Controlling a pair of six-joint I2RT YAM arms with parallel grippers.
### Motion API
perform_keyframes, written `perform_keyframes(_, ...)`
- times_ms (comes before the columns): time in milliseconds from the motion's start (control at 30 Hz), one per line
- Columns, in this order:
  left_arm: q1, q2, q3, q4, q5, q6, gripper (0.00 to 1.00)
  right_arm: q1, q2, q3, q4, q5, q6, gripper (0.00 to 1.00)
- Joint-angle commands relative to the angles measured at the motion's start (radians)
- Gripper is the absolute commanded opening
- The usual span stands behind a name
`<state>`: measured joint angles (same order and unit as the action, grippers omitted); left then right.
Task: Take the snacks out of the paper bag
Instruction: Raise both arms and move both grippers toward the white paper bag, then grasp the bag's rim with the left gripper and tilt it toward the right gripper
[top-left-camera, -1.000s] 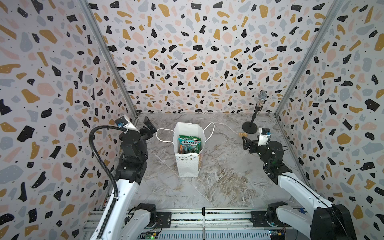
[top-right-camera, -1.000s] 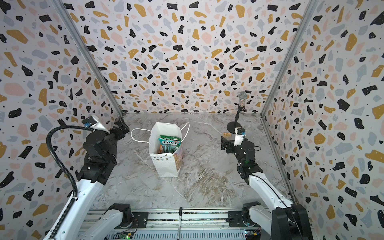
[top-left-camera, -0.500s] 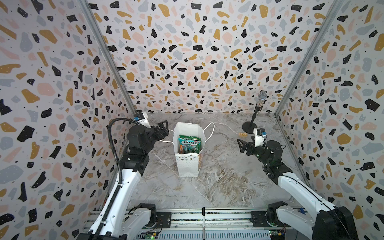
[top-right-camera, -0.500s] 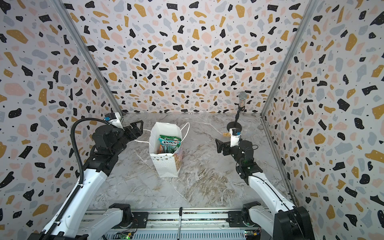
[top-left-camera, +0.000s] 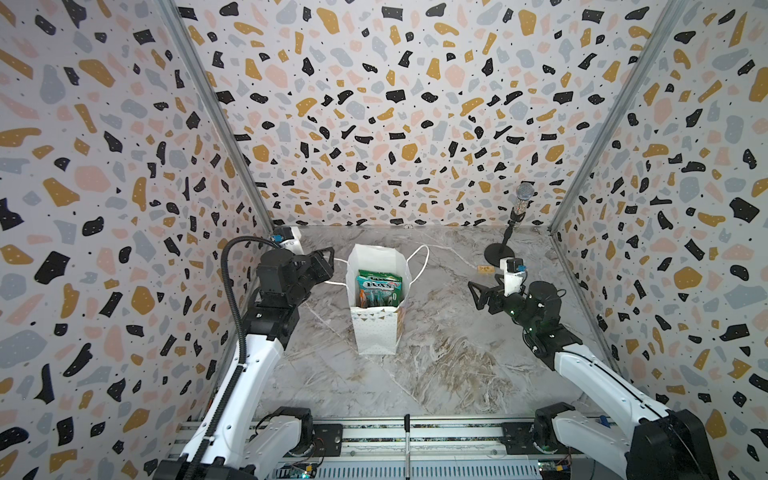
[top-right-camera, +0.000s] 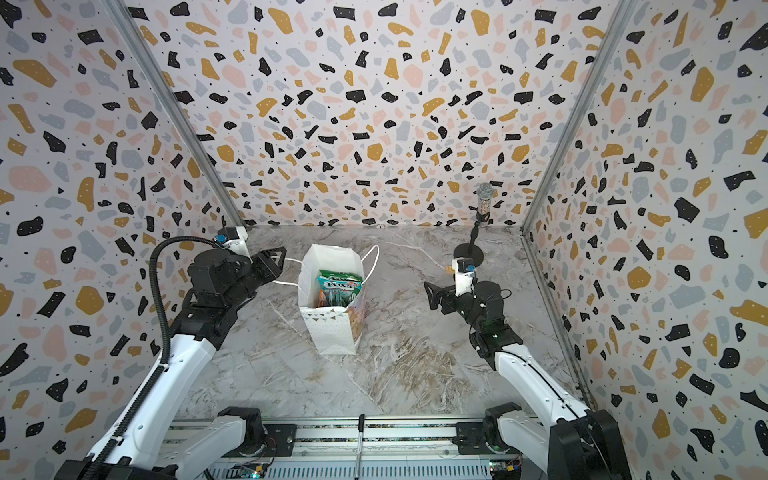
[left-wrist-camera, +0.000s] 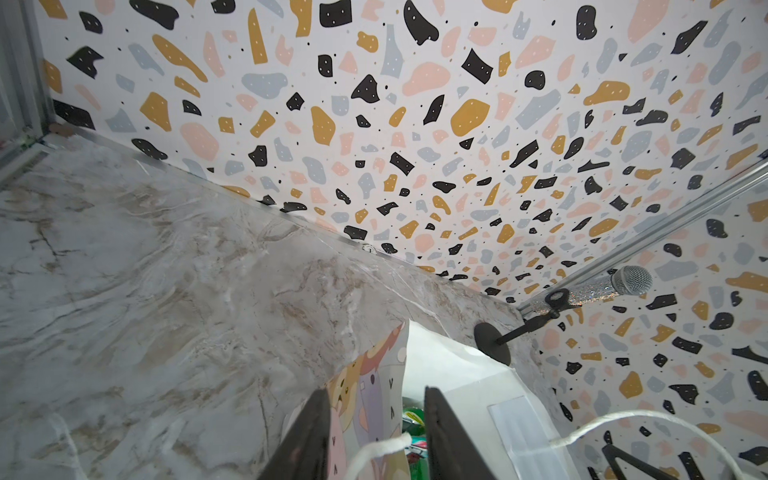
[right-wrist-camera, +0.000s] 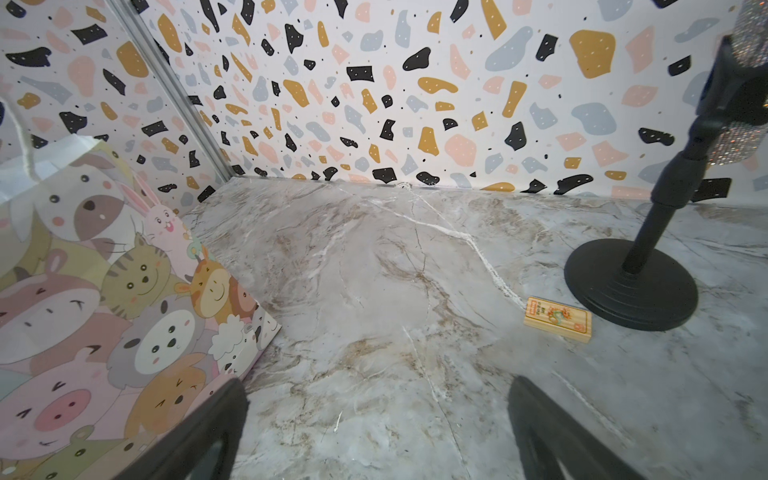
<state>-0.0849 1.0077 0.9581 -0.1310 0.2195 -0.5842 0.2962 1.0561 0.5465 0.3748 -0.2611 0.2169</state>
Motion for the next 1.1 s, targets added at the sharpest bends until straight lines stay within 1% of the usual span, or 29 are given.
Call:
perform_keyframes(0, 0.007, 0.004, -0.004, 0.039, 0.046, 0.006, 0.26, 0.015, 0.016, 0.049, 0.003, -0.024, -0.009, 0.99)
perform_keyframes(67, 0.007, 0.006, -0.005, 0.039, 0.053, 0.012, 0.18, 0.025, 0.028, 0.051, 0.003, -0.033, -0.009, 0.99)
perform_keyframes(167, 0.007, 0.013, -0.004, 0.042, 0.053, 0.024, 0.03, 0.049, 0.060, 0.057, 0.005, -0.059, -0.010, 0.99)
perform_keyframes(200, 0.007, 0.017, 0.002, 0.044, 0.058, 0.034, 0.00, 0.062, 0.072, 0.058, 0.007, -0.061, -0.008, 0.99)
perform_keyframes(367, 0.007, 0.049, 0.039, 0.047, 0.056, 0.096, 0.00, 0.144, 0.176, 0.057, 0.058, -0.085, 0.026, 0.99)
perform_keyframes(467, 0.007, 0.097, 0.094, 0.021, 0.039, 0.157, 0.00, 0.212, 0.252, 0.064, 0.106, -0.072, 0.062, 0.99)
perform_keyframes(567, 0.007, 0.154, 0.148, 0.014, 0.052, 0.224, 0.00, 0.269, 0.332, 0.076, 0.173, -0.072, 0.097, 0.99)
perform_keyframes(633, 0.007, 0.178, 0.165, 0.043, 0.093, 0.265, 0.00, 0.303, 0.384, 0.096, 0.202, -0.077, 0.101, 0.99)
perform_keyframes(700, 0.007, 0.209, 0.198, 0.047, 0.115, 0.311, 0.00, 0.333, 0.437, 0.127, 0.209, -0.078, 0.102, 0.97)
perform_keyframes(867, 0.007, 0.312, 0.313, 0.026, 0.141, 0.375, 0.00, 0.392, 0.568, 0.210, 0.243, -0.092, 0.133, 0.83)
perform_keyframes(900, 0.007, 0.332, 0.335, 0.026, 0.153, 0.383, 0.00, 0.399, 0.584, 0.214, 0.269, -0.088, 0.145, 0.82)
perform_keyframes(967, 0.007, 0.372, 0.385, 0.020, 0.162, 0.396, 0.00, 0.411, 0.621, 0.227, 0.326, -0.100, 0.172, 0.76)
perform_keyframes(1067, 0.007, 0.424, 0.452, 0.017, 0.163, 0.406, 0.00, 0.427, 0.685, 0.271, 0.363, -0.105, 0.191, 0.69)
